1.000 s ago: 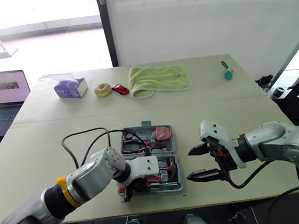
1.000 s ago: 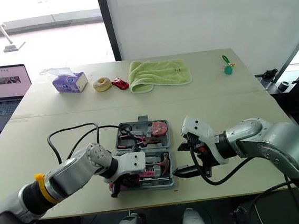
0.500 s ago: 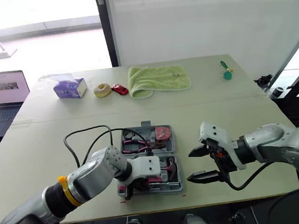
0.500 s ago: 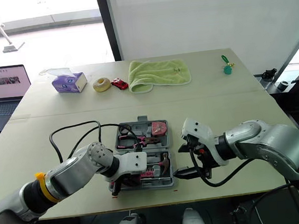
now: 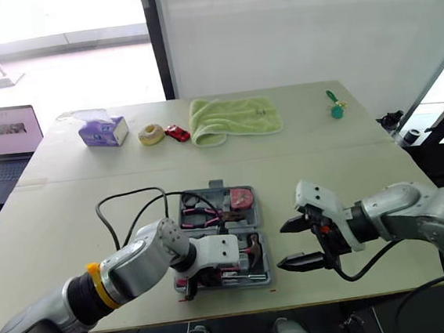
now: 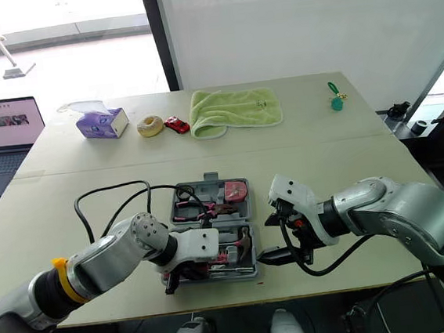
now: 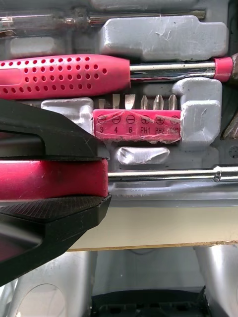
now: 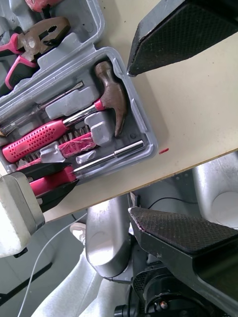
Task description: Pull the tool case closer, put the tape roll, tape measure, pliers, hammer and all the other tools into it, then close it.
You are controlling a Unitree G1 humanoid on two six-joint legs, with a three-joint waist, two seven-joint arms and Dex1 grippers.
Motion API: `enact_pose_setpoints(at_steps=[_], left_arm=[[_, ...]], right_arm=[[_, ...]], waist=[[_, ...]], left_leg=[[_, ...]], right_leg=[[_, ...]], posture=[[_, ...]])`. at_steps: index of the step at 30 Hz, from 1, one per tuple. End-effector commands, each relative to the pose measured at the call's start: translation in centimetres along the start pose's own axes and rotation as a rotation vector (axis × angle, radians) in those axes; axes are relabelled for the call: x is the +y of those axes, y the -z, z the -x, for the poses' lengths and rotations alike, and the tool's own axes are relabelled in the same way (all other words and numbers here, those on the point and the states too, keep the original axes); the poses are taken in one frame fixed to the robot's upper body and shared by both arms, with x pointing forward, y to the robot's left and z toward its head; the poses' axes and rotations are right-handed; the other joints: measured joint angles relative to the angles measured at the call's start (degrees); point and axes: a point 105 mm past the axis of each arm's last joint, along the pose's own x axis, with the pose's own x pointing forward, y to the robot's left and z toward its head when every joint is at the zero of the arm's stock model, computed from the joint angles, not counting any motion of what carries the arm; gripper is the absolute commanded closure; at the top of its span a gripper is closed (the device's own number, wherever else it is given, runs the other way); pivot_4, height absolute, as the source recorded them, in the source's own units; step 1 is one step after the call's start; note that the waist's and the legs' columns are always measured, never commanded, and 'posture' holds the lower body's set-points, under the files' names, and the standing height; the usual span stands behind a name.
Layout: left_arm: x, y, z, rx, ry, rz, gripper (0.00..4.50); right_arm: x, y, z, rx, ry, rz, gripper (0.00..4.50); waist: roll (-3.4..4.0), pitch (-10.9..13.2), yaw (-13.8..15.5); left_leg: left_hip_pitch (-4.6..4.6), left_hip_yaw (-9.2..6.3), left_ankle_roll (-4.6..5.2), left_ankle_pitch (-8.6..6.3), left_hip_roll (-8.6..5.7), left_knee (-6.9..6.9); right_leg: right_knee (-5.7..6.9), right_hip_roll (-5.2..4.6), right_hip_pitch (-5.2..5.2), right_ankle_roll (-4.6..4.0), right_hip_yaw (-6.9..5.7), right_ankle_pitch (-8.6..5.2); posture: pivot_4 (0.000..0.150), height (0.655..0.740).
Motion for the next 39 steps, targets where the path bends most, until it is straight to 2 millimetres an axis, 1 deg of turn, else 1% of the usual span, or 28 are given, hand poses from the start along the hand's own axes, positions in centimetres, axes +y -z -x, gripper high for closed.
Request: enact_pose_setpoints(at_steps=[1, 5, 6, 7, 8, 10, 11, 13, 14, 15, 17, 19, 20, 22, 25, 27, 29, 31, 34, 36, 37, 39], left_arm=[[0.5, -0.6, 0.7, -0.005, -0.065, -0.041, 2.72], [1.3, -0.7, 1.4, -0.039, -0.13, -0.002, 0.71], [1.4, -0.9, 1.7, -0.066, -0.152, 0.016, 0.28], [1.5, -1.1, 2.1, -0.095, -0.163, 0.033, 0.13], [1.4, -1.3, 2.3, -0.114, -0.168, 0.046, 0.13], [1.5, -1.6, 3.7, -0.2, -0.161, 0.106, 0.13], [1.8, -1.6, 4.5, -0.245, -0.169, 0.121, 0.13], [2.7, -1.1, 5.9, -0.313, -0.225, 0.119, 0.13], [2.9, -1.0, 6.4, -0.335, -0.247, 0.064, 0.13], [3.0, -1.1, 6.7, -0.367, -0.275, -0.033, 0.13], [2.4, -0.5, 6.7, -0.404, -0.241, -0.094, 0.13], [2.1, -0.3, 6.6, -0.452, -0.22, -0.106, 0.13], [1.6, -0.1, 6.4, -0.476, -0.189, -0.116, 0.36], [1.0, 0.4, 5.8, -0.528, -0.138, -0.081, 0.93], [0.6, 1.3, 4.4, -0.578, -0.118, -0.078, 2.43], [0.2, 2.1, 3.4, -0.561, -0.101, -0.093, 3.5], [0.0, 2.3, 2.8, -0.576, -0.095, -0.078, 4.44], [-0.4, 2.6, 1.8, -0.577, -0.084, -0.063, 4.44], [-1.5, 4.4, -0.6, -0.535, -0.04, -0.008, 4.44], [-1.8, 5.4, -1.7, -0.528, -0.03, 0.042, 4.44], [-2.1, 6.0, -2.3, -0.502, -0.019, 0.036, 4.44], [-2.0, 7.0, -3.4, -0.473, -0.042, 0.06, 4.44]], right_arm=[[0.3, -0.7, 0.0, -0.013, -0.003, 0.036, 0.0], [0.3, -0.6, 0.0, -0.012, -0.006, 0.035, 0.0], [0.4, -0.5, -0.1, -0.01, -0.009, 0.035, 0.0], [0.5, -0.4, -0.1, -0.008, -0.013, 0.036, 0.0], [0.5, -0.4, -0.1, -0.007, -0.015, 0.036, 0.0], [0.5, -0.3, -0.1, -0.008, -0.016, 0.037, 0.0], [0.5, -0.3, 0.0, -0.008, -0.015, 0.037, 0.0], [0.4, -0.2, -0.1, -0.009, -0.013, 0.038, 0.0], [0.3, -0.2, -0.1, -0.008, -0.013, 0.039, 0.0], [0.3, -0.2, -0.2, -0.009, -0.015, 0.041, 0.0], [0.3, -0.2, -0.3, -0.012, -0.019, 0.045, 0.0], [0.2, -0.2, -0.4, -0.013, -0.021, 0.05, 0.0], [0.2, -0.3, -0.5, -0.015, -0.019, 0.053, 0.0], [0.0, -0.3, -0.5, -0.014, -0.014, 0.059, 0.0], [0.0, -0.3, -0.6, -0.016, -0.01, 0.063, 0.0], [0.0, -0.3, -0.6, -0.018, -0.01, 0.062, 0.0], [0.0, -0.3, -0.6, -0.018, -0.009, 0.063, 0.0], [-0.1, -0.3, -0.6, -0.021, -0.005, 0.062, 0.0], [-0.2, -0.3, -0.6, -0.021, 0.002, 0.062, 0.0], [-0.2, -0.3, -0.5, -0.016, 0.008, 0.064, 0.0], [-0.2, -0.3, -0.5, -0.017, 0.011, 0.063, 0.0], [-0.2, -0.3, -0.4, -0.017, 0.018, 0.063, 0.0]], waist=[[0.0, 0.0, 0.0], [0.0, 0.0, 0.0], [0.0, 0.0, 0.0], [0.0, 0.0, 0.0], [0.0, 0.0, -0.1], [0.0, 0.0, 0.0], [0.0, 0.0, 0.0], [0.01, 0.0, -0.1], [0.01, 0.0, -0.1], [0.02, 0.0, -0.1], [0.03, 0.0, 0.0], [0.04, 0.0, 0.1], [0.04, 0.0, 0.1], [0.04, 0.0, 0.2], [0.06, 0.0, 0.1], [0.06, 0.0, 0.1], [0.07, 0.0, 0.1], [0.08, 0.0, 0.1], [0.1, -0.1, 0.1], [0.11, -0.1, 0.0], [0.12, -0.1, 0.1], [0.18, -0.1, 0.2]], left_leg=[[0.0, 0.0, 0.0, 0.0, 0.0, 0.0], [0.0, 0.0, 0.02, -0.01, 0.0, 0.04], [0.0, 0.0, 0.02, -0.01, 0.0, 0.04], [0.0, 0.0, 0.02, -0.01, 0.0, 0.04], [0.0, 0.0, 0.03, -0.02, 0.01, 0.05], [0.0, 0.0, 0.04, -0.02, 0.01, 0.07], [0.0, 0.0, 0.04, -0.03, 0.01, 0.07], [0.0, -0.01, 0.04, -0.03, 0.01, 0.09], [0.0, 0.0, 0.04, -0.03, 0.03, 0.1], [0.0, 0.0, 0.04, -0.03, 0.03, 0.1], [0.01, 0.02, 0.04, -0.03, 0.02, 0.1], [0.01, 0.05, 0.04, -0.03, 0.01, 0.09], [0.01, 0.06, 0.04, -0.03, 0.01, 0.09], [-0.01, 0.06, 0.04, -0.03, 0.01, 0.13], [-0.01, 0.06, 0.05, -0.04, 0.01, 0.16], [-0.01, 0.06, 0.06, -0.04, 0.01, 0.16], [-0.01, 0.06, 0.07, -0.05, 0.0, 0.17], [-0.01, 0.06, 0.07, -0.05, 0.0, 0.16], [0.0, 0.07, 0.11, -0.07, 0.0, 0.18], [0.0, 0.07, 0.12, -0.08, -0.02, 0.18], [0.0, 0.06, 0.13, -0.08, 0.0, 0.18], [0.02, 0.04, 0.13, -0.08, 0.01, 0.23]], right_leg=[[0.0, 0.0, 0.0, 0.0, 0.0, 0.0], [0.01, 0.0, 0.01, 0.0, 0.0, 0.0], [0.02, 0.0, 0.01, 0.0, 0.0, 0.0], [0.03, 0.0, 0.01, 0.0, 0.0, 0.0], [0.03, 0.0, 0.01, 0.0, 0.0, 0.0], [0.04, 0.0, 0.01, 0.0, 0.0, 0.0], [0.05, 0.0, 0.01, 0.0, 0.0, 0.0], [0.06, 0.0, 0.01, 0.0, 0.0, 0.0], [0.06, 0.0, 0.0, 0.0, 0.0, 0.0], [0.06, 0.0, 0.0, 0.0, -0.01, 0.0], [0.04, -0.03, 0.0, -0.01, 0.0, 0.0], [0.02, -0.11, 0.0, -0.01, 0.01, 0.0], [0.01, -0.13, 0.0, -0.01, 0.01, 0.01], [-0.01, -0.16, 0.02, -0.02, 0.01, 0.01], [-0.01, -0.17, 0.04, -0.02, 0.01, 0.01], [-0.02, -0.18, 0.04, -0.02, 0.01, 0.01], [-0.02, -0.17, 0.04, -0.01, 0.01, 0.01], [-0.01, -0.17, 0.04, -0.01, 0.0, 0.01], [-0.02, -0.17, 0.05, 0.0, 0.01, 0.01], [0.0, -0.16, 0.04, 0.0, 0.01, 0.01], [0.0, -0.15, 0.04, 0.0, 0.0, 0.02], [0.0, -0.15, 0.1, -0.01, -0.02, 0.02]], posture=[[0.15, 0.7375], [0.15, 0.7375], [0.15, 0.7375], [0.15, 0.7375], [0.15, 0.7375], [0.15, 0.7375], [0.15, 0.7375], [0.15, 0.7375], [0.15, 0.7375], [0.15, 0.7375], [0.15, 0.7375], [0.15, 0.7375], [0.15, 0.7375], [0.15, 0.7375], [0.15, 0.7375], [0.15, 0.7375], [0.15, 0.7375], [0.15, 0.7375], [0.15, 0.7375], [0.15, 0.7375], [0.15, 0.7375], [0.15, 0.7375]])
